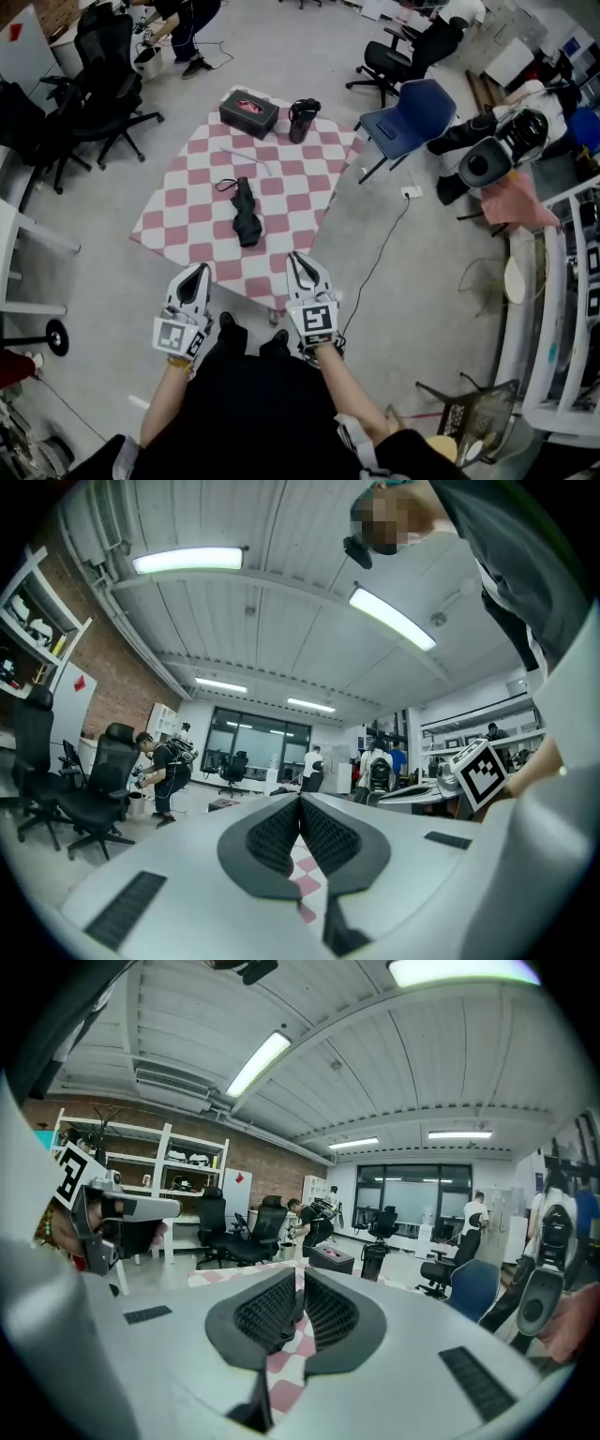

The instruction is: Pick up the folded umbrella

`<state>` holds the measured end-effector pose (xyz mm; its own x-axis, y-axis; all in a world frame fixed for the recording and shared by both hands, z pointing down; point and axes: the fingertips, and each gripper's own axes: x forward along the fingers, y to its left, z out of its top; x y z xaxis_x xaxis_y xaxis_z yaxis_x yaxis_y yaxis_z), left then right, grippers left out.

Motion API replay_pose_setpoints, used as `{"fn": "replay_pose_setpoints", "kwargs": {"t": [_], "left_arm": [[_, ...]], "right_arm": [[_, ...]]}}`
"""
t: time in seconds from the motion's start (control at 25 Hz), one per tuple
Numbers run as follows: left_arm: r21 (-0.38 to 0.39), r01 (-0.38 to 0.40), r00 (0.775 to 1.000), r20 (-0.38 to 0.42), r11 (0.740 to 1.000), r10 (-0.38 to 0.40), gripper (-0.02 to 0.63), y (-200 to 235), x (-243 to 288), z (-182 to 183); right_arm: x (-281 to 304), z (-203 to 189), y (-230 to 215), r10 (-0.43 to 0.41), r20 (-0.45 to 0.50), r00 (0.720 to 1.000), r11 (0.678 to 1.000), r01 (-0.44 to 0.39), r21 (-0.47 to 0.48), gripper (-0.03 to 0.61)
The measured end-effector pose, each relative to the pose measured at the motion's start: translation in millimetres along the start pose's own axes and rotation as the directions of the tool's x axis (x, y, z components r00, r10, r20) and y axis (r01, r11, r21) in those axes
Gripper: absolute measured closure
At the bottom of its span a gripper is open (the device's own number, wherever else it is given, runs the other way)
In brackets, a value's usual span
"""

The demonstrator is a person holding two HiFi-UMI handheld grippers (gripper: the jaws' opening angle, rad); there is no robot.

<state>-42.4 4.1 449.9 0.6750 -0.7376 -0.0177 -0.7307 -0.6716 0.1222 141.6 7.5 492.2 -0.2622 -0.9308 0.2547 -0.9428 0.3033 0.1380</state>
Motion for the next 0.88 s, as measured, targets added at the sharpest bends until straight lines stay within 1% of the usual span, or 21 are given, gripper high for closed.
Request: {"fn": "replay_pose_setpoints", "kwargs": {"t": [0.2, 0.32, 0.48, 0.6, 0.72, 0.88], "left_arm": [[-0.049, 0.052, 0.998, 0.027, 0.997, -0.050, 0.604, 29, 2, -1], [-0.050, 0.094, 0.995, 0.040, 0.994, -0.092, 0.604, 46, 6, 2], [-0.060, 0.134, 0.990, 0.042, 0.989, -0.131, 0.604, 49, 11, 0], [-0.063, 0.123, 0.992, 0.049, 0.990, -0.120, 0.604, 54, 14, 3], [-0.067, 0.083, 0.995, 0.053, 0.994, -0.080, 0.604, 63, 21, 2], [-0.093, 0.028, 0.999, 0.039, 0.995, -0.025, 0.604, 69, 31, -5]], "right_arm": [[27, -2, 11, 0.007, -0.088, 0.996, 1.000, -0.007, 0.001, 0.561], [52, 13, 9, 0.015, -0.084, 0.996, 1.000, -0.017, -0.024, 0.561], [72, 23, -1, 0.009, -0.092, 0.996, 0.999, -0.013, -0.039, 0.561], [88, 27, -4, 0.019, -0.088, 0.996, 0.999, -0.022, -0.041, 0.561], [106, 25, -4, 0.049, -0.089, 0.995, 0.997, -0.053, -0.047, 0.561], [123, 20, -7, 0.084, -0.098, 0.992, 0.995, -0.089, -0.044, 0.561]]}}
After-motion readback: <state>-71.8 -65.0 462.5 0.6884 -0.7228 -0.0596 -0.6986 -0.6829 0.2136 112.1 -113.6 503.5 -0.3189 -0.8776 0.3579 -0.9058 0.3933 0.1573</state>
